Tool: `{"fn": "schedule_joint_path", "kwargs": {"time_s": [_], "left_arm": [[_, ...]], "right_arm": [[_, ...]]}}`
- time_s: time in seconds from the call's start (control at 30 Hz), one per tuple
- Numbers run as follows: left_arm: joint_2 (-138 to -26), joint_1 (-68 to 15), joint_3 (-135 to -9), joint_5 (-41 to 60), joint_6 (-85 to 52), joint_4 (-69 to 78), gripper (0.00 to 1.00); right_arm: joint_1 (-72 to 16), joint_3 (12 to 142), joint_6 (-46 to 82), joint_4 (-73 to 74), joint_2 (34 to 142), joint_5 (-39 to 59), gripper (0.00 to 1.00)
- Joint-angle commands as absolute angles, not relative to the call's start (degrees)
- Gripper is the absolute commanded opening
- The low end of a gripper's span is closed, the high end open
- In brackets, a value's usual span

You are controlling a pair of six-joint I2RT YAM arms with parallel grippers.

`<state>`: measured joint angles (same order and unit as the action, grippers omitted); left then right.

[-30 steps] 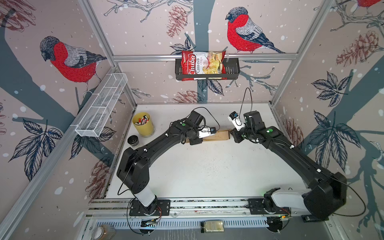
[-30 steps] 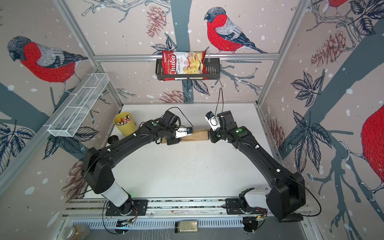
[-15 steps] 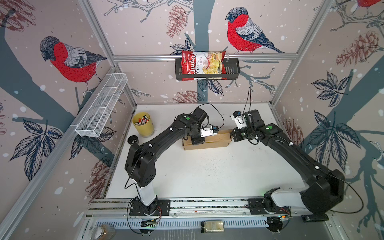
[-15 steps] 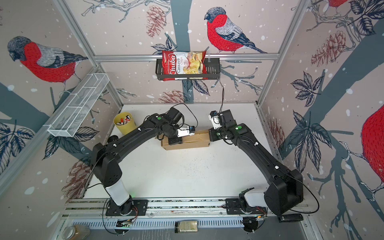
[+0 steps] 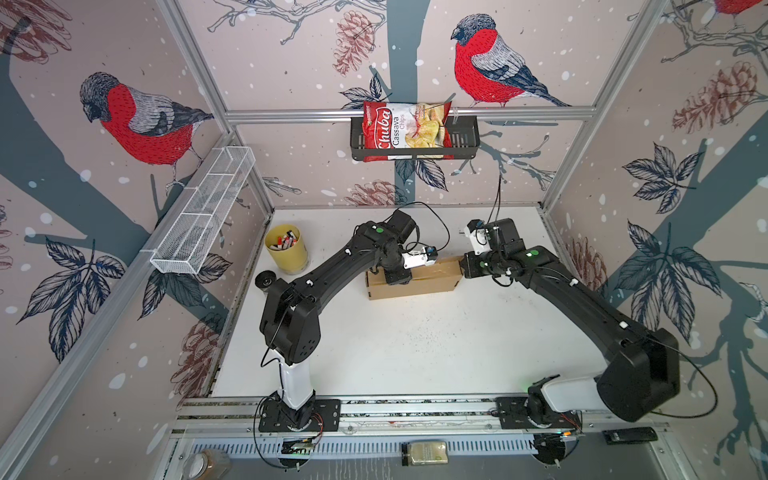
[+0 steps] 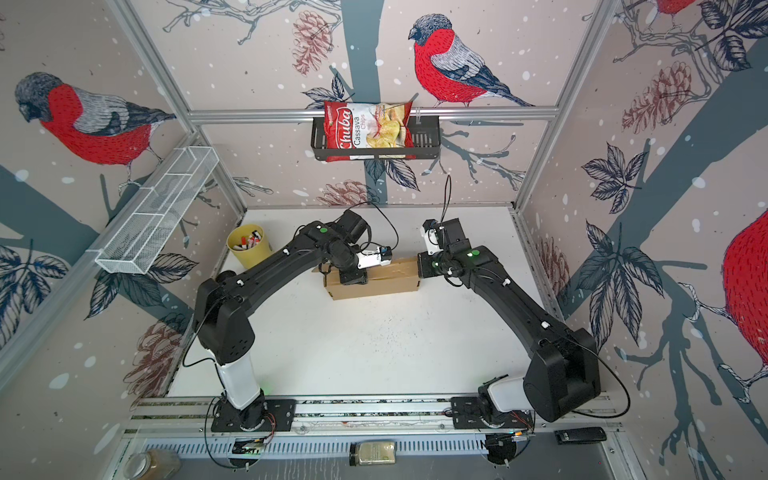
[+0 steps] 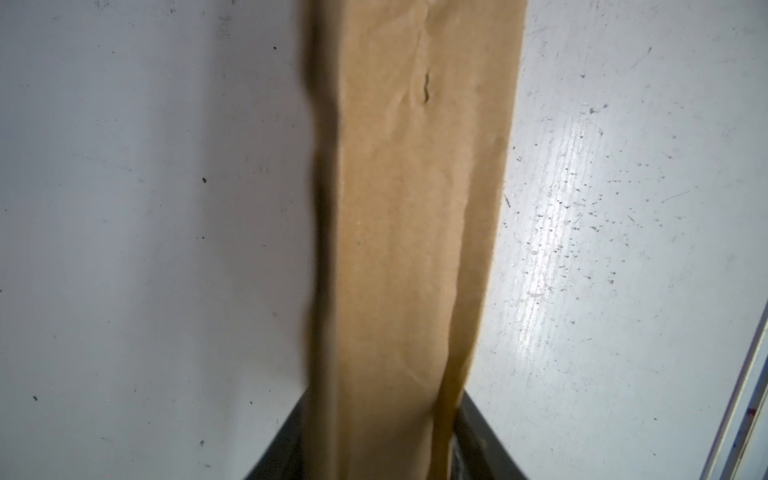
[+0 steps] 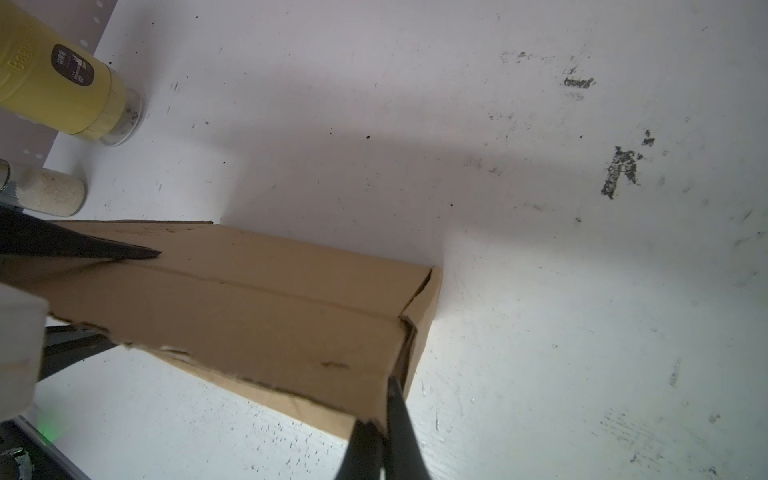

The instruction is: Fold the paper box

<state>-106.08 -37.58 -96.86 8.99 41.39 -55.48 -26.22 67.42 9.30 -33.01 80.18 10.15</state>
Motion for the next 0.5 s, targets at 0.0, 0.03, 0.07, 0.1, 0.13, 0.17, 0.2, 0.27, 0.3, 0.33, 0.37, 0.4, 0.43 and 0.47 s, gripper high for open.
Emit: {"fn": "schedule_joint_path", "kwargs": {"time_s": [0.0,0.03,0.07,0.1,0.13,0.17,0.2,0.27,0.3,0.33,0.37,0.4,0.43,0.47], "left_arm": [[-107.0,-37.5,-97.3,9.5,40.2,-54.8,0.49],[-107.0,-37.5,-97.6,9.0,40.1,-54.7,0.52],[-107.0,-37.5,-97.8,8.3,39.8,-54.4,0.57],[-106.8,-37.4,-98.1,7.6,39.5,-54.2,0.61],[-106.6,-37.4,-98.4,7.1,39.3,-54.0,0.64],[-106.4,-37.4,-98.5,6.7,39.1,-53.7,0.67],[-106.0,-37.4,-98.7,6.3,38.9,-53.4,0.70],[-105.1,-37.3,-98.7,5.6,38.4,-52.7,0.76],[-104.7,-37.3,-98.8,5.5,38.2,-52.6,0.81],[-104.1,-37.3,-98.8,5.5,38.0,-52.2,0.88],[-103.4,-37.3,-98.7,5.5,37.9,-52.0,0.91],[-102.7,-37.3,-98.5,5.8,37.6,-51.7,0.94],[-101.6,-37.4,-98.1,5.9,37.3,-51.0,0.96],[-100.3,-37.3,-97.4,5.8,36.8,-50.2,0.96]], "right_arm": [[-26.4,67.7,9.6,-35.7,81.1,10.2,0.00],[-26.5,67.9,9.5,-35.8,81.2,10.2,0.00],[-26.5,68.2,9.3,-36.2,81.4,10.1,0.00],[-26.5,68.5,9.1,-36.4,81.5,10.0,0.00],[-26.5,68.6,9.0,-36.5,81.6,9.9,0.00],[-26.5,68.8,8.7,-36.7,81.5,9.8,0.00],[-26.5,68.9,8.5,-36.9,81.6,9.7,0.00],[-26.5,69.3,8.3,-37.1,81.7,9.5,0.00],[-26.5,69.3,8.2,-37.2,81.8,9.4,0.00],[-26.5,69.5,8.1,-37.3,81.8,9.3,0.00],[-26.5,69.7,8.0,-37.4,81.9,9.4,0.00],[-26.5,69.7,7.9,-37.4,82.1,9.4,0.00],[-26.5,69.8,7.8,-37.6,82.2,9.4,0.00],[-26.5,69.9,7.7,-37.7,82.4,9.3,0.00]]}}
